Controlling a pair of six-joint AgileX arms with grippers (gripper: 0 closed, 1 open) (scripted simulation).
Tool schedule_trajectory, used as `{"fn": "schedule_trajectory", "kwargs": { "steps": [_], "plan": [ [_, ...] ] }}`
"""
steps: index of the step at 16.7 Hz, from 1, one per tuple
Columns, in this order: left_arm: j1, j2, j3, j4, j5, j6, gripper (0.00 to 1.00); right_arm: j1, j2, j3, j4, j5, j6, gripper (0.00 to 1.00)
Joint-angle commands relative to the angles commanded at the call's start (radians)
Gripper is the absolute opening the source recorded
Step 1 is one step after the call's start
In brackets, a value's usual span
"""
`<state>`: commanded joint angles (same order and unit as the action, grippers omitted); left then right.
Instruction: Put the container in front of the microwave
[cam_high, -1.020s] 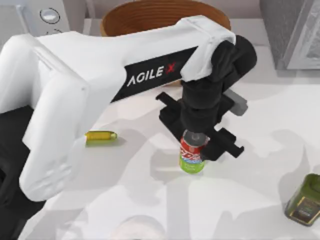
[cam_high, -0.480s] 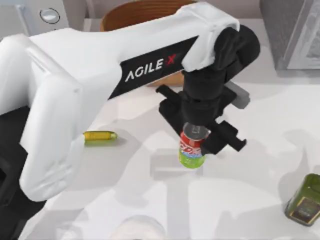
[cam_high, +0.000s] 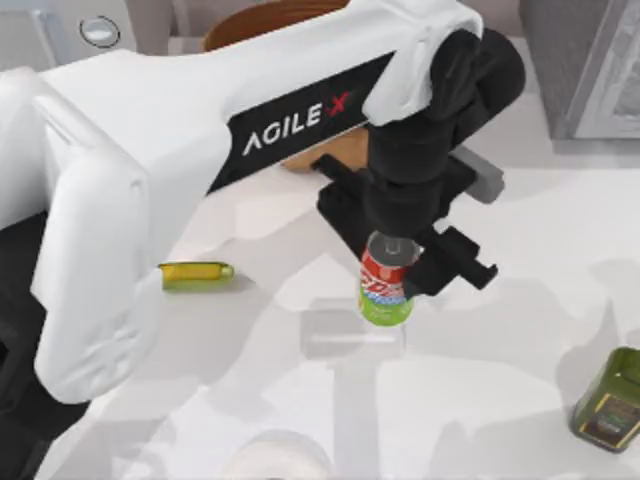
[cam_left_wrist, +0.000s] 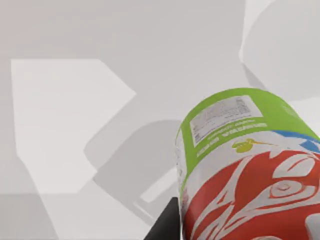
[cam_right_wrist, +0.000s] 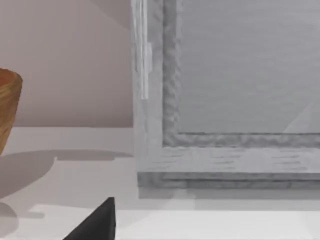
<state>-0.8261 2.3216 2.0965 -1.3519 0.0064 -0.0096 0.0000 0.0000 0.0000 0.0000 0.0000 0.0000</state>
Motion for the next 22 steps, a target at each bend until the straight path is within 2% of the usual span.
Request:
{"fn": "schedule_trajectory", "kwargs": {
  "steps": [2, 5, 13, 16, 19, 22],
  "plan": [
    [0.033, -0.012, -0.013, -0.009, 0.006, 0.016, 0.0, 0.0, 0.0, 0.0, 0.0, 0.0, 0.0, 1.0],
    [0.161, -0.061, -0.062, -0.034, 0.019, 0.065, 0.0, 0.0, 0.0, 0.0, 0.0, 0.0, 0.0, 1.0],
    [0.723, -0.218, -0.208, -0.076, 0.003, 0.202, 0.0, 0.0, 0.0, 0.0, 0.0, 0.0, 0.0, 1.0],
    [0.892, -0.21, -0.22, -0.051, -0.012, 0.225, 0.0, 0.0, 0.0, 0.0, 0.0, 0.0, 0.0, 1.0],
    [0.995, -0.163, -0.197, 0.011, -0.01, 0.236, 0.0, 0.0, 0.0, 0.0, 0.0, 0.0, 0.0, 1.0],
    [1.027, -0.135, -0.177, 0.05, -0.002, 0.239, 0.0, 0.0, 0.0, 0.0, 0.0, 0.0, 0.0, 1.0]
  ]
}}
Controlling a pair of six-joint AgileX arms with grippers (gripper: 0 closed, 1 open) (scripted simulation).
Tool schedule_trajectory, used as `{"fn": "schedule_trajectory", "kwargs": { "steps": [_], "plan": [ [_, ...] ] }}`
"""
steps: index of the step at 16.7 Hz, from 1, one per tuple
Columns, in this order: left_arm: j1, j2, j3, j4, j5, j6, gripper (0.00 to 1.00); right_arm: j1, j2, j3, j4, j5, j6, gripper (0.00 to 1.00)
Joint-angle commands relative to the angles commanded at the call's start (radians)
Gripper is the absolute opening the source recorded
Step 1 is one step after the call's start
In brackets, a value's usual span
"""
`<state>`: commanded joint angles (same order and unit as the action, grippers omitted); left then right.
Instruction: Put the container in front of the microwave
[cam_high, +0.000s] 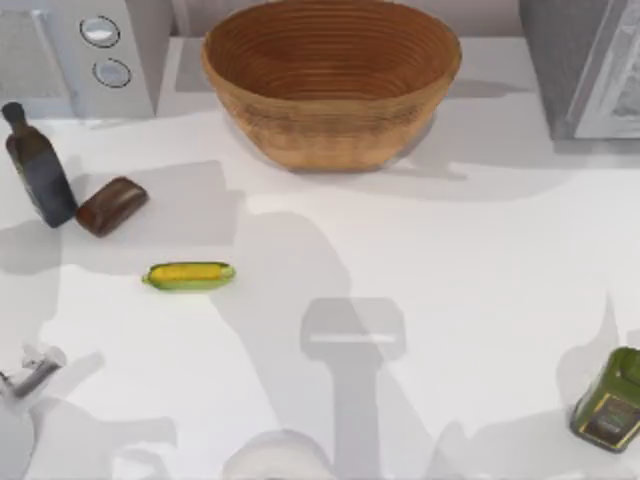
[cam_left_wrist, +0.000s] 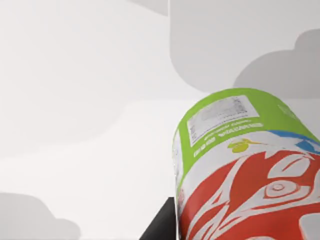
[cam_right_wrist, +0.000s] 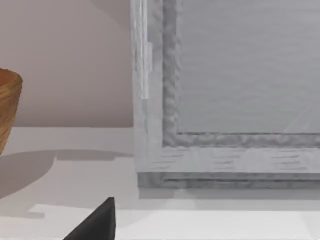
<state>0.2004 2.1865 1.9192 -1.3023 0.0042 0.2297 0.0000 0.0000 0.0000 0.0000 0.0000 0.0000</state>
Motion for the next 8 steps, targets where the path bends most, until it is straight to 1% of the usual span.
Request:
{"fn": "schedule_trajectory", "kwargs": {
  "steps": [5, 8],
  "plan": [
    [-0.002, -0.001, -0.003, -0.002, -0.003, 0.003, 0.0, 0.0, 0.0, 0.0, 0.0, 0.0, 0.0, 1.0],
    [0.022, -0.003, -0.013, 0.01, -0.006, 0.024, 0.0, 0.0, 0.0, 0.0, 0.0, 0.0, 0.0, 1.0]
  ]
}}
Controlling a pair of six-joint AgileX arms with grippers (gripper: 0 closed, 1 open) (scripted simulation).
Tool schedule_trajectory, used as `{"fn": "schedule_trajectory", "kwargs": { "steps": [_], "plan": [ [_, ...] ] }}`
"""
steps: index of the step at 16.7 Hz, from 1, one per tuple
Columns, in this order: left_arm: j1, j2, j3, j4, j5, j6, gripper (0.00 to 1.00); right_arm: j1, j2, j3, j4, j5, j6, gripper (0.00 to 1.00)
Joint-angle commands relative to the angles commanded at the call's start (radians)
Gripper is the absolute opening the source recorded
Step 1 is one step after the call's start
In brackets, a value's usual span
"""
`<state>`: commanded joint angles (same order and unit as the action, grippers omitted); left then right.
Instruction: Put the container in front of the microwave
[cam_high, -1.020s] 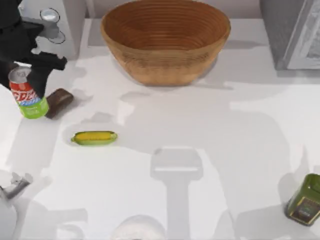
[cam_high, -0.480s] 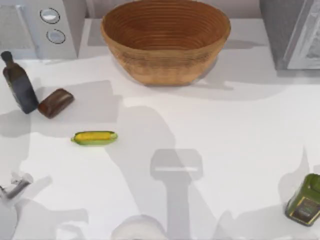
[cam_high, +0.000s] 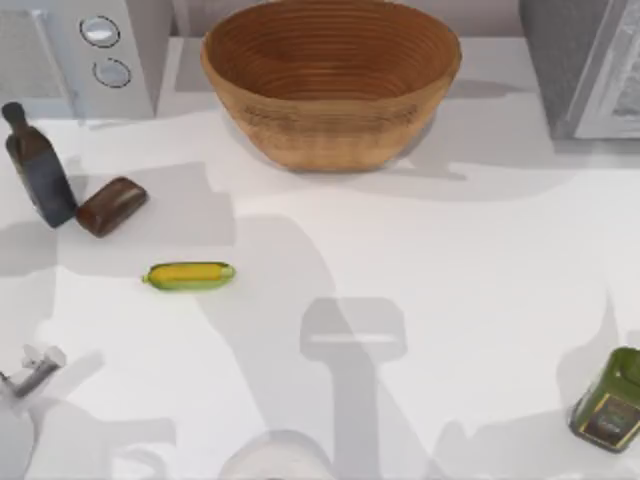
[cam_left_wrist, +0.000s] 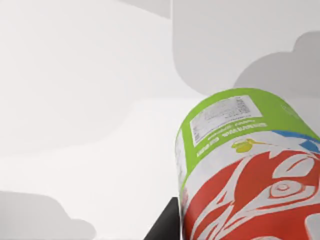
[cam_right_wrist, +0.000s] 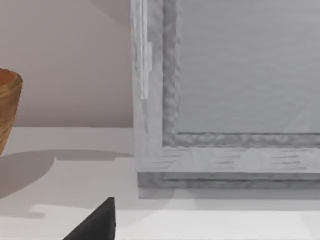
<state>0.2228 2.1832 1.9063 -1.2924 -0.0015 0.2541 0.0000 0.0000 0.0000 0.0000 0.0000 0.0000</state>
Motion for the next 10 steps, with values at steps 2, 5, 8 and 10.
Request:
{"fn": "schedule_trajectory", "kwargs": {
  "steps": [2, 5, 8, 10],
  "plan": [
    [0.017, -0.005, -0.014, 0.005, 0.0, 0.009, 0.0, 0.0, 0.0, 0.0, 0.0, 0.0, 0.0, 1.0],
    [0.004, 0.0, -0.018, 0.005, 0.003, -0.001, 0.0, 0.0, 0.0, 0.0, 0.0, 0.0, 0.0, 1.0],
    [-0.021, 0.005, -0.016, 0.02, 0.006, -0.023, 0.0, 0.0, 0.0, 0.0, 0.0, 0.0, 0.0, 1.0],
    [-0.022, 0.005, -0.016, 0.021, 0.006, -0.024, 0.0, 0.0, 0.0, 0.0, 0.0, 0.0, 0.0, 1.0]
  ]
}}
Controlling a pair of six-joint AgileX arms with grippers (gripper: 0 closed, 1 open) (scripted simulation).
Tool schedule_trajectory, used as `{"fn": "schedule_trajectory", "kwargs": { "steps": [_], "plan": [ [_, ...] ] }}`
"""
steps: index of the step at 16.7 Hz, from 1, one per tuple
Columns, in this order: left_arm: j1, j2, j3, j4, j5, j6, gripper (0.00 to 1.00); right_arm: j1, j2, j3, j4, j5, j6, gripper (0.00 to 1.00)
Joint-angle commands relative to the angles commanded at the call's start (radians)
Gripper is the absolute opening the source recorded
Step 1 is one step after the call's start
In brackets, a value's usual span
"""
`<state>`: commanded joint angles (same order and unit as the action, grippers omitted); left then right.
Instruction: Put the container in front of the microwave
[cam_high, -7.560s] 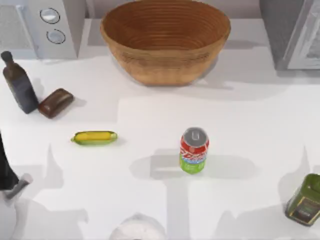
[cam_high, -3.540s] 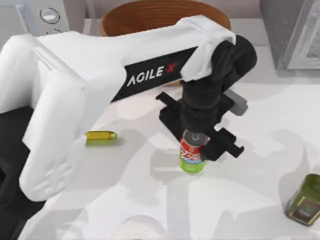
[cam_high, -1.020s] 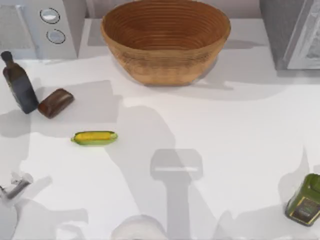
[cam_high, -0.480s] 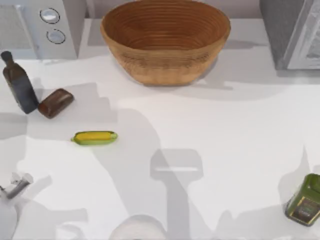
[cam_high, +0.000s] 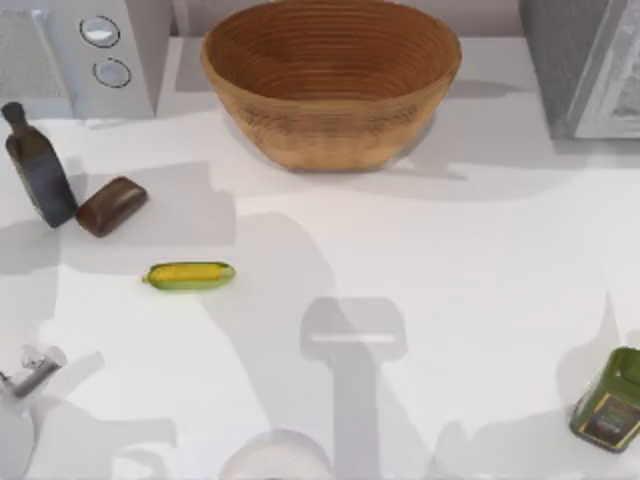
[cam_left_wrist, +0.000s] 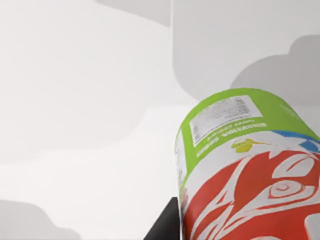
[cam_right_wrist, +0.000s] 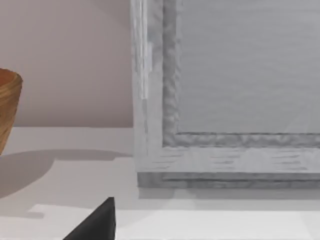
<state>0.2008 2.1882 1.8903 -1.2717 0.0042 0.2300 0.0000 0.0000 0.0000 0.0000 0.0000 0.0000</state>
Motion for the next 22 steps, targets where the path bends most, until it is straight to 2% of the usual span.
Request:
{"fn": "schedule_trajectory", "kwargs": {
  "steps": [2, 15, 22],
  "plan": [
    [0.0, 0.0, 0.0, 0.0, 0.0, 0.0, 0.0, 0.0, 0.0, 0.0, 0.0, 0.0, 0.0, 1.0],
    [0.0, 0.0, 0.0, 0.0, 0.0, 0.0, 0.98, 0.0, 0.0, 0.0, 0.0, 0.0, 0.0, 1.0],
    [0.0, 0.0, 0.0, 0.0, 0.0, 0.0, 1.0, 0.0, 0.0, 0.0, 0.0, 0.0, 0.0, 1.0]
  ]
}}
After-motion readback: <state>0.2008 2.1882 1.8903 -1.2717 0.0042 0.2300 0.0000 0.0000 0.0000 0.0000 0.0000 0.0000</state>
